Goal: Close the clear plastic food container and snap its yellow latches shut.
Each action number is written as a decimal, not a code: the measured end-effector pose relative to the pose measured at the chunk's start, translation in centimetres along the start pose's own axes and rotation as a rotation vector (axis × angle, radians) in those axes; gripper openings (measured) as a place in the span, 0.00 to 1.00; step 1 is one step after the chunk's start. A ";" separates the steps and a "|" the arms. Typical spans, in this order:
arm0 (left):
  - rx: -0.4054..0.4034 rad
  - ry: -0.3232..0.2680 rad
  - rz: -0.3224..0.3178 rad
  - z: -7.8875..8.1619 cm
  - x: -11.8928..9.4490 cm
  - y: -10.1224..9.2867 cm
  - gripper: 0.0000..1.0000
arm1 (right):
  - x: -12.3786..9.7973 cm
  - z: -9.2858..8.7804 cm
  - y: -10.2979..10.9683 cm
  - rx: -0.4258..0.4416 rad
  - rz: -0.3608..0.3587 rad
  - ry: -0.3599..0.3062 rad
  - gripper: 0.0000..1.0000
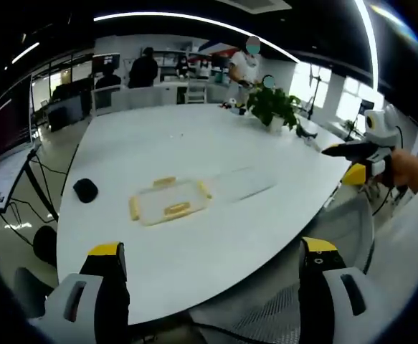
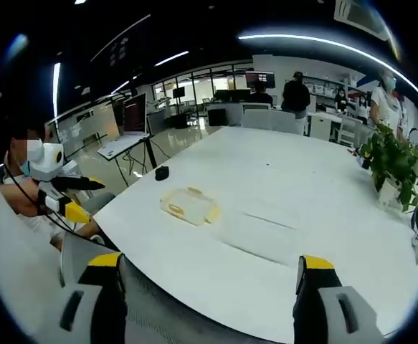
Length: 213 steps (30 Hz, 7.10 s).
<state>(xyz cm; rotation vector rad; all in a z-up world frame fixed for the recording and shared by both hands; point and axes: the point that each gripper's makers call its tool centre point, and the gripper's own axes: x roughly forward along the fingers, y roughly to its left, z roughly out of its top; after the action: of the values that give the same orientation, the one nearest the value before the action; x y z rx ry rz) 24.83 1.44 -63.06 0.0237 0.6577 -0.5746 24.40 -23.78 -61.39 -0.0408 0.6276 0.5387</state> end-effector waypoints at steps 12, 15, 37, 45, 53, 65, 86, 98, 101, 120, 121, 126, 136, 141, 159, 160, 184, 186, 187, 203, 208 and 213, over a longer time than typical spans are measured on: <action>-0.008 -0.001 0.001 0.0 0.1 0.2 0.99 | 0.3 0.0 0.1 0.001 0.002 -0.004 0.99; -0.005 0.003 0.000 -0.1 0.2 0.1 0.99 | 0.2 0.0 0.1 0.005 0.004 -0.007 0.99; -0.015 -0.003 -0.002 0.0 0.3 0.3 0.99 | 0.2 -0.1 0.0 0.009 0.000 -0.002 0.99; -0.014 -0.004 -0.001 0.1 0.3 0.3 0.99 | 0.2 -0.1 0.0 0.006 0.002 0.001 0.99; -0.017 -0.004 -0.005 0.1 0.6 0.3 0.99 | 0.3 -0.1 0.1 0.006 0.005 0.003 0.99; -0.017 0.000 -0.008 0.0 0.8 0.7 0.99 | 0.6 0.4 0.1 -0.007 0.009 0.007 0.99; 0.002 0.000 0.011 0.2 1.6 2.9 0.98 | 3.3 2.0 1.8 -0.069 0.067 0.017 0.96; 0.033 -0.005 0.024 2.0 3.3 5.8 0.98 | 6.4 5.1 2.9 -0.122 0.130 -0.020 0.92; 0.054 -0.013 0.024 2.6 3.9 6.6 0.98 | 7.4 5.5 2.8 -0.148 0.140 -0.016 0.92; 0.221 -0.013 -0.068 5.4 9.1 7.7 0.99 | 13.1 7.0 2.8 -0.316 0.202 -0.006 0.93; 0.234 -0.011 -0.074 5.4 9.2 7.7 0.99 | 13.4 7.1 2.7 -0.326 0.201 -0.007 0.93; 0.295 0.011 -0.106 5.3 9.8 8.2 0.99 | 14.6 6.2 3.2 -0.371 0.263 0.044 0.87; 0.382 0.031 -0.212 5.0 11.1 8.9 0.97 | 16.5 5.9 3.6 -0.448 0.320 0.068 0.80; 0.447 0.079 -0.273 4.2 12.0 9.2 0.97 | 17.5 5.8 2.9 -0.484 0.328 0.084 0.76; 0.600 0.167 -0.365 2.4 14.6 12.1 0.76 | 20.9 4.5 0.8 -0.616 0.375 0.160 0.61; 0.603 0.171 -0.370 2.3 14.7 12.2 0.75 | 21.1 4.3 0.9 -0.622 0.380 0.165 0.61; 0.805 0.334 -0.450 -0.4 17.7 15.5 0.57 | 25.7 1.5 0.0 -0.729 0.453 0.329 0.47; 0.833 0.348 -0.444 -0.7 18.0 15.8 0.49 | 26.0 1.2 0.1 -0.734 0.462 0.351 0.46; 0.851 0.357 -0.435 -0.8 18.2 16.1 0.47 | 26.2 1.2 0.2 -0.731 0.462 0.354 0.47; 0.935 0.419 -0.515 -2.3 19.4 16.0 0.46 | 27.7 -0.6 0.0 -0.849 0.502 0.437 0.42; 0.936 0.441 -0.514 -2.7 19.8 16.5 0.47 | 28.4 -1.3 -0.2 -0.881 0.511 0.468 0.41; 0.945 0.450 -0.524 -3.1 19.9 16.5 0.46 | 29.1 -1.7 -0.4 -0.894 0.515 0.489 0.42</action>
<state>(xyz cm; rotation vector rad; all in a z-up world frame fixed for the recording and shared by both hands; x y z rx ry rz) 44.29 6.11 -79.75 0.9088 0.7762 -1.3731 43.34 -10.87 -79.33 -0.8950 0.8311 1.3014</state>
